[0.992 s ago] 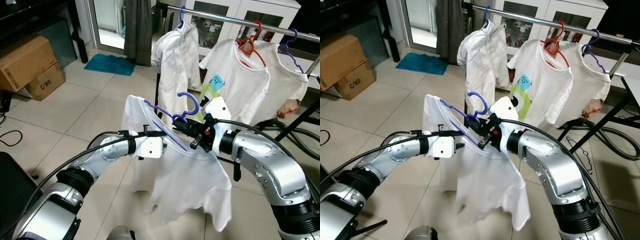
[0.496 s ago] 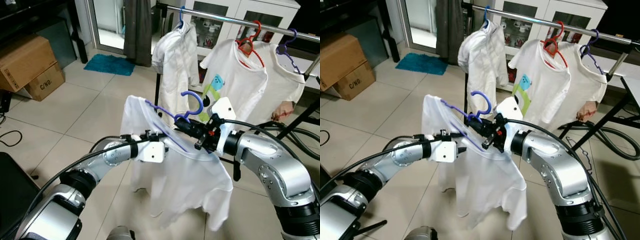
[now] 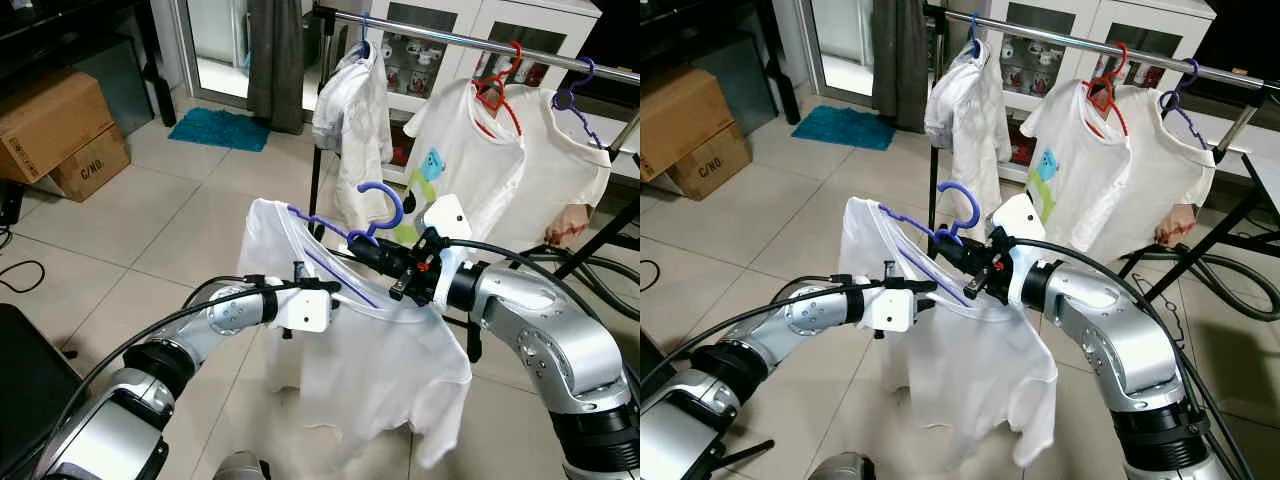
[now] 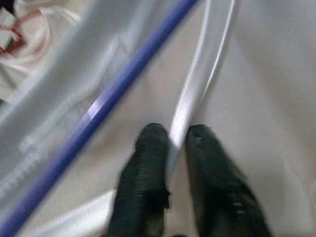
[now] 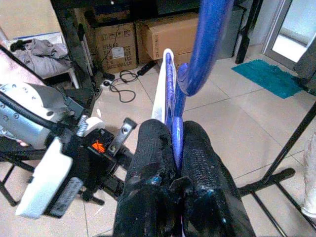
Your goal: Hang hanger
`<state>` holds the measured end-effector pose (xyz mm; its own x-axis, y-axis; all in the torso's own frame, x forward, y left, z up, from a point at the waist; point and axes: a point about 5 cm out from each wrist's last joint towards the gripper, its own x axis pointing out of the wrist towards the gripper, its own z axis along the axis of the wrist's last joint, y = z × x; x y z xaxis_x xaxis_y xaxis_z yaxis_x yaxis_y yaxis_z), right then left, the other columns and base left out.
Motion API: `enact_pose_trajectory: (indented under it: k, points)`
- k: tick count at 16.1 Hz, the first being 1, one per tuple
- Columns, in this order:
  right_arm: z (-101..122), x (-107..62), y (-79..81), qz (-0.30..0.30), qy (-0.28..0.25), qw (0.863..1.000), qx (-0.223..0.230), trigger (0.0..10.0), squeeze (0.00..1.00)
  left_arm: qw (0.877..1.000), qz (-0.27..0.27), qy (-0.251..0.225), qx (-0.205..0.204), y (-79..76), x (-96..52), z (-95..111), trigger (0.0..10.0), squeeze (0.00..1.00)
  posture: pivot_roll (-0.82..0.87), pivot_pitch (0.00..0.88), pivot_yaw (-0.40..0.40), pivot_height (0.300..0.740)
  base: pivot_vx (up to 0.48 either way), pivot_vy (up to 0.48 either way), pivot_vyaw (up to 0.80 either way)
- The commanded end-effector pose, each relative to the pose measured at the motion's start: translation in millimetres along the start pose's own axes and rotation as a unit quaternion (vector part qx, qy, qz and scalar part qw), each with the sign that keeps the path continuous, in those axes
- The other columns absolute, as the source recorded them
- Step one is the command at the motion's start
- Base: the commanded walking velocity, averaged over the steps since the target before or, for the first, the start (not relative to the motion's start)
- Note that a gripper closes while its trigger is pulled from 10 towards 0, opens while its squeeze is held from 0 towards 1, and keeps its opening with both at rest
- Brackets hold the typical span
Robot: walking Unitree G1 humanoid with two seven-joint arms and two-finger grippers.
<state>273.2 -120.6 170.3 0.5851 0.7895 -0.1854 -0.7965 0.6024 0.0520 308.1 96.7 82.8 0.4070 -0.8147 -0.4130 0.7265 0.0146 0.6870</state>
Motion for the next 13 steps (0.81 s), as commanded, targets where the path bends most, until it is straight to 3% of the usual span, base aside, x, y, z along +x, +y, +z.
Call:
enact_pose_trajectory:
  k: [1, 6, 11, 13]
  points:
    - [13.4, -4.2, -5.0, -0.01, -0.026, 0.999, -0.018, 0.0, 0.0, 1.0, 0.002, -0.025, 0.008, 3.7, 3.0, 8.8, 0.0, 0.0, 0.0, 0.0, -0.05, 0.74, 0.0, 0.0, 0.0]
    - [12.5, -1.8, -11.0, -0.037, -0.018, 0.999, -0.014, 0.0, 0.0, 0.997, 0.016, -0.075, -0.005, 5.0, -0.3, 19.3, 0.0, 0.0, 0.0, 0.0, -0.048, 0.74, 0.0, 0.0, 0.0]
    - [8.4, -1.2, -11.6, -0.045, -0.008, 0.999, -0.007, 0.0, 0.0, 0.995, 0.043, -0.088, -0.01, 18.3, -13.6, 19.7, 0.0, 0.0, 0.0, 0.0, -0.049, 0.74, 0.0, 0.0, 0.0]
    - [12.2, 6.6, -5.8, -0.037, -0.024, 0.999, 0.019, 0.0, 0.0, 0.991, 0.056, -0.117, -0.014, 26.9, -12.9, 31.2, 0.0, 0.0, 0.0, 0.0, -0.047, 0.74, 0.0, 0.0, 0.0]
